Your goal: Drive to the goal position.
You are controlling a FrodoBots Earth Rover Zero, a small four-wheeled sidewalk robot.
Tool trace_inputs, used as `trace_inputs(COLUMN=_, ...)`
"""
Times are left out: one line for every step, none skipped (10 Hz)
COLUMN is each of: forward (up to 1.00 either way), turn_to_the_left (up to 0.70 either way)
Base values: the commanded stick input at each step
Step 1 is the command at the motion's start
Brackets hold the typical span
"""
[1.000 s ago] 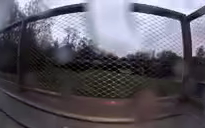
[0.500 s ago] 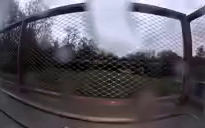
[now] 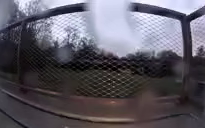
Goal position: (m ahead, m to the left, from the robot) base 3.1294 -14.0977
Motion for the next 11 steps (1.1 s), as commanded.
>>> trace_inputs(forward=0.00, turn_to_the_left=-0.70)
trace_inputs(forward=0.00, turn_to_the_left=-0.70)
trace_inputs(forward=0.00, turn_to_the_left=-0.70)
trace_inputs(forward=0.00, turn_to_the_left=-0.70)
trace_inputs(forward=0.00, turn_to_the_left=-0.70)
trace_inputs(forward=0.00, turn_to_the_left=-0.70)
trace_inputs(forward=0.00, turn_to_the_left=-0.70)
trace_inputs(forward=0.00, turn_to_the_left=-0.70)
trace_inputs(forward=0.00, turn_to_the_left=-0.70)
trace_inputs(forward=0.00, turn_to_the_left=-0.70)
trace_inputs(forward=0.00, turn_to_the_left=-0.70)
